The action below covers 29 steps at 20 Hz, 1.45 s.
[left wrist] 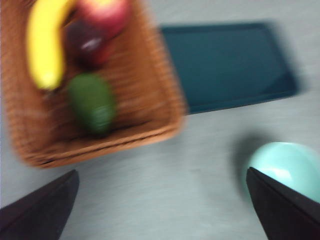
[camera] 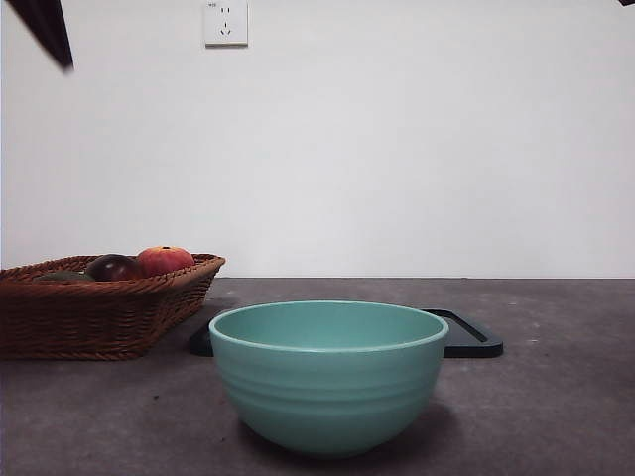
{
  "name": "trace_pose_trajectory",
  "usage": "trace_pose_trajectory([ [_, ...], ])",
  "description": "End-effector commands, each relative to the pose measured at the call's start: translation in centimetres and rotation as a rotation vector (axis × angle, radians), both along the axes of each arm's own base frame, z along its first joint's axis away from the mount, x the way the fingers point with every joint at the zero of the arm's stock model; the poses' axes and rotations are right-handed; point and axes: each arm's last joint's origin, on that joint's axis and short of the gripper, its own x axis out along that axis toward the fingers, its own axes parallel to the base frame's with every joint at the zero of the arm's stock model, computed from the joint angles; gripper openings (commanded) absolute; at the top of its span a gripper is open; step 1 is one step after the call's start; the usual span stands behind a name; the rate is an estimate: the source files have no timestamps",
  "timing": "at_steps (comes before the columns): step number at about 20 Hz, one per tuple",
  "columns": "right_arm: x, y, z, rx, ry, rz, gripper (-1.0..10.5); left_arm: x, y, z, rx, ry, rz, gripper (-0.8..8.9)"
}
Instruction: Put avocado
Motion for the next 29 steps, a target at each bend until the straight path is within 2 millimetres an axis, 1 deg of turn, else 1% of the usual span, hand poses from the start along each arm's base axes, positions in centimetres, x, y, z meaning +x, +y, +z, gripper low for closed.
trace_pose_trajectory([
  [1,-0.1,0.0,0.6,0.011,-0.022,0.005,5.5,2.9,-0.5,-0.8,0.04,0.049,0.027,5.84],
  [3,-0.1,0.0,0.6,0.011,-0.021,0.005,5.5,5.4,-0.5,-2.6,0.065,0.105,0.049,5.84],
  [7,-0.1,0.0,0.6,0.011,-0.022,0.005,5.5,9.7,0.2,-6.6,0.094,0.215,0.12,5.84],
  [10,-0.1,0.0,0.6,0.011,-0.021,0.005,5.5,12.0,0.6,-8.8,0.093,0.229,0.15,5.84],
  [13,-0.1,0.0,0.6,0.011,-0.021,0.005,5.5,13.9,0.4,-10.9,0.067,0.233,0.15,5.84],
  [15,-0.1,0.0,0.6,0.011,-0.021,0.005,5.5,14.8,0.2,-12.0,0.059,0.232,0.162,5.83],
  [18,-0.1,0.0,0.6,0.01,-0.018,0.006,5.5,15.6,0.1,-12.8,0.054,0.211,0.162,5.83],
  [23,-0.2,0.0,0.4,0.001,0.001,0.005,5.5,16.2,0.0,-14.2,0.057,0.235,0.166,5.83],
  [25,-0.2,0.0,0.4,0.001,0.001,0.005,5.5,16.3,0.0,-14.4,0.058,0.239,0.166,5.83],
  [26,-0.2,0.0,0.4,0.001,0.001,0.005,5.5,16.3,0.0,-14.4,0.057,0.238,0.166,5.57],
  [28,-0.2,0.0,0.4,0.002,0.0,0.005,5.5,16.2,0.0,-14.5,0.059,0.248,0.168,4.1],
  [29,-0.2,0.0,0.4,0.001,-0.001,0.005,5.5,16.1,0.0,-14.5,0.06,0.262,0.172,3.56],
])
